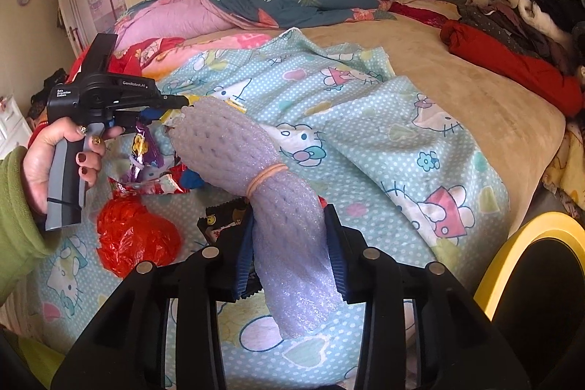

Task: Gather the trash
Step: 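Carry the wrapper with the left tool while the right tool carries the foam net to the bin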

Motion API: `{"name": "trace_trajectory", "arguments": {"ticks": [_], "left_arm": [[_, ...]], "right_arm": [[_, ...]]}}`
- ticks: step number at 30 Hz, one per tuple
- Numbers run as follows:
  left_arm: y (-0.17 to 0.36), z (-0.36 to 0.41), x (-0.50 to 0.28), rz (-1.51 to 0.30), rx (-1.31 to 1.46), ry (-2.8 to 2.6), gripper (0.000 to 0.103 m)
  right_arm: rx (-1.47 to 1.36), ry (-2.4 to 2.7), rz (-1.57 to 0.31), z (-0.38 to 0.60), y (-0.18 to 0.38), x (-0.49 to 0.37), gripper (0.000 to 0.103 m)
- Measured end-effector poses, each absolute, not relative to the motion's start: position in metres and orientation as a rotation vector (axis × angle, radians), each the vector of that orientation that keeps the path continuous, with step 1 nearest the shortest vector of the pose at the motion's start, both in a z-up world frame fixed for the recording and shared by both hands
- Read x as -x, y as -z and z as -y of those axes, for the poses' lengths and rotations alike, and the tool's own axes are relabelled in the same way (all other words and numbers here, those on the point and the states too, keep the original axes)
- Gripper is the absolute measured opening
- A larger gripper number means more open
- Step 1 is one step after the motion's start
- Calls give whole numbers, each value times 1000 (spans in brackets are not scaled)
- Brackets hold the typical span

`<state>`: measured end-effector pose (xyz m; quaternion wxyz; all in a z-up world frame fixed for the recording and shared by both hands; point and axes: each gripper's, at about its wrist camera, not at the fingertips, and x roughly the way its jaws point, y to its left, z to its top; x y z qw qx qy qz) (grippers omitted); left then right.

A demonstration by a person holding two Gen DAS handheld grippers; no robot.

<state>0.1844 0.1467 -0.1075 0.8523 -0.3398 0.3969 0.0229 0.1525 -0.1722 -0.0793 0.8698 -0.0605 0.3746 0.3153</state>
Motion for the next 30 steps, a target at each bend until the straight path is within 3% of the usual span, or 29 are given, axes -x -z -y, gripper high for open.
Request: {"name": "trace_trajectory", "arguments": {"ticks": [17,30], "left_arm": [[107,-131,-161,-868,725,-41,16],[118,-121,-197,-907,664,-74,16]], "right_arm": [[5,-611,-718,207,56,-154,34],[-167,-538,-642,263,30,-159,34]]}}
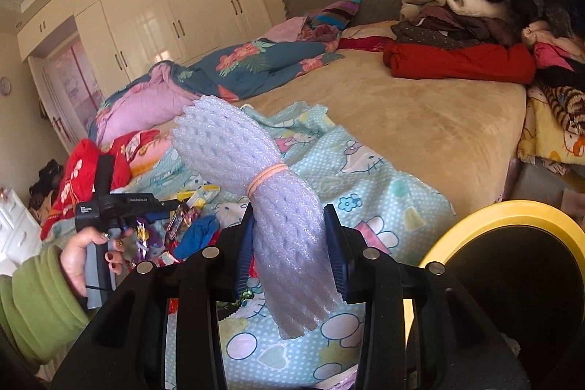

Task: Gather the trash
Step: 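Carry the wrapper with the left tool while the right tool carries the foam net to the bin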

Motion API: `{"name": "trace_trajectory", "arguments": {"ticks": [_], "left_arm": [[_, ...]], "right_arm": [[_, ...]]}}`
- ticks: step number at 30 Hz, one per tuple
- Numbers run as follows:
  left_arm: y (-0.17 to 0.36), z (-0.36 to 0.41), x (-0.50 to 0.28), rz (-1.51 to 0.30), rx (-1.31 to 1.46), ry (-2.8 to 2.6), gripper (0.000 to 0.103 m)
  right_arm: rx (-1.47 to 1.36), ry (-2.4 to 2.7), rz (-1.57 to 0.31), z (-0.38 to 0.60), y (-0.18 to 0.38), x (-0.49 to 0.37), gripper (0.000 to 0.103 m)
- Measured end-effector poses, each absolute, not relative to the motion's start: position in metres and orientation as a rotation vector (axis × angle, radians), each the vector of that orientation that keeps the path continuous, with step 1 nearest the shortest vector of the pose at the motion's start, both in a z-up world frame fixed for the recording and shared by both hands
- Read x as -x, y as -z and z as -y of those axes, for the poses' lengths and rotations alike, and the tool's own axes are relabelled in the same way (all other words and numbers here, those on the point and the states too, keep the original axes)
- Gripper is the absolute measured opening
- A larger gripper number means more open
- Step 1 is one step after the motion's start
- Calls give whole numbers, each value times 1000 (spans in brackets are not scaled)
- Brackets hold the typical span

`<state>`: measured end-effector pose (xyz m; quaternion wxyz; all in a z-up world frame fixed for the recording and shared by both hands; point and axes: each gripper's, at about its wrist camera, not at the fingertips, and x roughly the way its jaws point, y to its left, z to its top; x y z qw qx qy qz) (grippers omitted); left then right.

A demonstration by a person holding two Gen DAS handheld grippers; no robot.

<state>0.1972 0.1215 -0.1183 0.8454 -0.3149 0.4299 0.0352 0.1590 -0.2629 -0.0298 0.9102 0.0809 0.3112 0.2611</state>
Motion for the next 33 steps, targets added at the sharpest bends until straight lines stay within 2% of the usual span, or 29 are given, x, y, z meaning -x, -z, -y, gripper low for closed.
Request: {"name": "trace_trajectory", "arguments": {"ticks": [8,23,33], "left_arm": [[113,-117,-204,-873,641,-65,5],[27,-56,-186,-668,520,75,4],[8,-4,-175,-652,452,166,4]], "right_arm": [[-167,-522,-628,269,26,-157,34],[-216,-480,-584,295,17,-150,34],[-263,-430,-544,329,9,-143,34]]}}
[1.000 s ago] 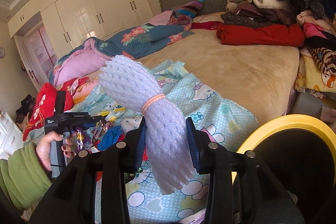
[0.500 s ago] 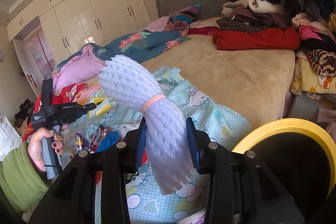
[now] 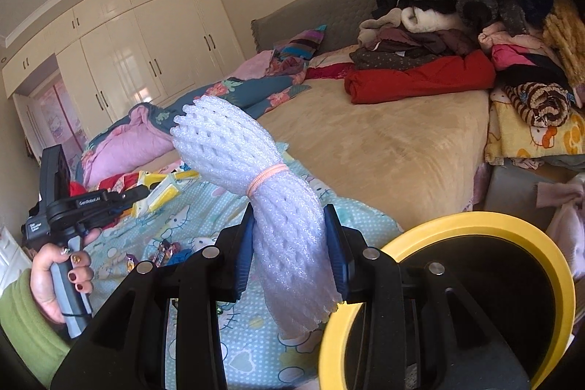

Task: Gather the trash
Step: 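Carry the wrapper with the left tool while the right tool carries the foam net to the bin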

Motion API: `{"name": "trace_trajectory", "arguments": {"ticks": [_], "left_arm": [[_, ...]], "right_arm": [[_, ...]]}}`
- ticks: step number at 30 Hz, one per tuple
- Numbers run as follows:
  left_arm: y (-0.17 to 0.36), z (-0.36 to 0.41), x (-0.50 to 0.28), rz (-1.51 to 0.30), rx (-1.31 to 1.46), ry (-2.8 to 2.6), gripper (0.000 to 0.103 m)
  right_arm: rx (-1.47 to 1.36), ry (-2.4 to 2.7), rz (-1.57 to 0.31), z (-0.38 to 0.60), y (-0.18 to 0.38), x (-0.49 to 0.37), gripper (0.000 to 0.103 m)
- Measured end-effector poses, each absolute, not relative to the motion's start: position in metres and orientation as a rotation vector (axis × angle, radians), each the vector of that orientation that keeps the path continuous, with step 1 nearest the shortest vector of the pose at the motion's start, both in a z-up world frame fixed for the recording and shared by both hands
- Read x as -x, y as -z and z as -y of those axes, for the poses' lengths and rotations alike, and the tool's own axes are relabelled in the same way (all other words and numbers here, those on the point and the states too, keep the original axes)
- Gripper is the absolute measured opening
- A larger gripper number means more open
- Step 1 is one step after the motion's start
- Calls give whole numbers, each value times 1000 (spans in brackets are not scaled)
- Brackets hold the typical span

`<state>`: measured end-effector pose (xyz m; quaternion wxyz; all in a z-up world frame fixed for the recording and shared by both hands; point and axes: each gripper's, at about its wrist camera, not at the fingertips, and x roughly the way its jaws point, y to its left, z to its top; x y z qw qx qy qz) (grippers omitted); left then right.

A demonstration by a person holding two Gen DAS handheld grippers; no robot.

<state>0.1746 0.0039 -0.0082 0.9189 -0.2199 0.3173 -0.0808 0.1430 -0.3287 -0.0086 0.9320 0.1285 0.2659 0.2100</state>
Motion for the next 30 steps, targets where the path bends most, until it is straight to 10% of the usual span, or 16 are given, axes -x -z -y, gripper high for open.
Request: {"name": "trace_trajectory", "arguments": {"ticks": [30], "left_arm": [[6,147,-140,-691,219,439,4]], "right_arm": [[-507,-217,-558,444,24,-133,34]]}}
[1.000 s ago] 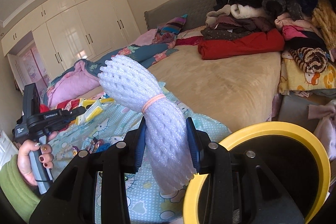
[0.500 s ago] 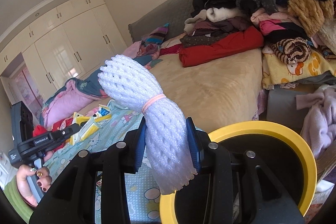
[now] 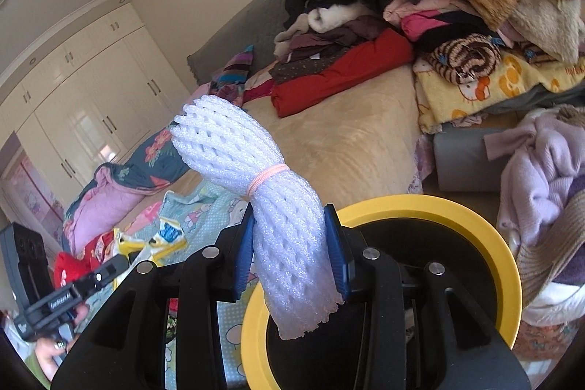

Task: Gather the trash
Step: 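Carry the wrapper with the left tool while the right tool carries the foam net to the bin, then open the left tool over the bin while the right tool releases the foam net into it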

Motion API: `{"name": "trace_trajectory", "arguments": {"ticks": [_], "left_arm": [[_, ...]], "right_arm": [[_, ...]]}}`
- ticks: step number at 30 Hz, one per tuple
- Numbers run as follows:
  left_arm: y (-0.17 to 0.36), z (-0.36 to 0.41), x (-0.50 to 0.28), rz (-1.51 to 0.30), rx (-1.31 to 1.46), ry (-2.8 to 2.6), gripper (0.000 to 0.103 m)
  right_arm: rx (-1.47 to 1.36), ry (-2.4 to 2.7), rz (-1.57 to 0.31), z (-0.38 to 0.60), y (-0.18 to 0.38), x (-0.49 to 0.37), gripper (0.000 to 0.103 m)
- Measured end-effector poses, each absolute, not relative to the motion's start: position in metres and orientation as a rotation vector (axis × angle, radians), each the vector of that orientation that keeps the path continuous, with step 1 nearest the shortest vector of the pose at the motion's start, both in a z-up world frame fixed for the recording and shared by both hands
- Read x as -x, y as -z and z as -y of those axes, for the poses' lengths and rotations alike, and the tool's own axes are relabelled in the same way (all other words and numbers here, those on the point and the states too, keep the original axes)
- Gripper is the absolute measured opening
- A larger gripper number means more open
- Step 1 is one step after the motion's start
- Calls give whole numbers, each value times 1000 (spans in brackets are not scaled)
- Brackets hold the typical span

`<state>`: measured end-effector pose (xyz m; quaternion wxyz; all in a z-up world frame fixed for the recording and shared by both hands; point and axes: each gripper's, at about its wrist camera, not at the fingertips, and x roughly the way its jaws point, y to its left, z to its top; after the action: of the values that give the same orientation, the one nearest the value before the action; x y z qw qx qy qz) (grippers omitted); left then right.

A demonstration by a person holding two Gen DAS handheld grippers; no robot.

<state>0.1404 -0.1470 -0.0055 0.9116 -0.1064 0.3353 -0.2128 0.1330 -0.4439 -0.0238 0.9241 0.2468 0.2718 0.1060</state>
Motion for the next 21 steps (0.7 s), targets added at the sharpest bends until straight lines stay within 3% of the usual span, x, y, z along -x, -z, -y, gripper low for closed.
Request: {"name": "trace_trajectory", "arguments": {"ticks": [21], "left_arm": [[62,239,-129,-826,8,567,4]], "right_arm": [[-608,-76,-653,488,64,-138,35]]}}
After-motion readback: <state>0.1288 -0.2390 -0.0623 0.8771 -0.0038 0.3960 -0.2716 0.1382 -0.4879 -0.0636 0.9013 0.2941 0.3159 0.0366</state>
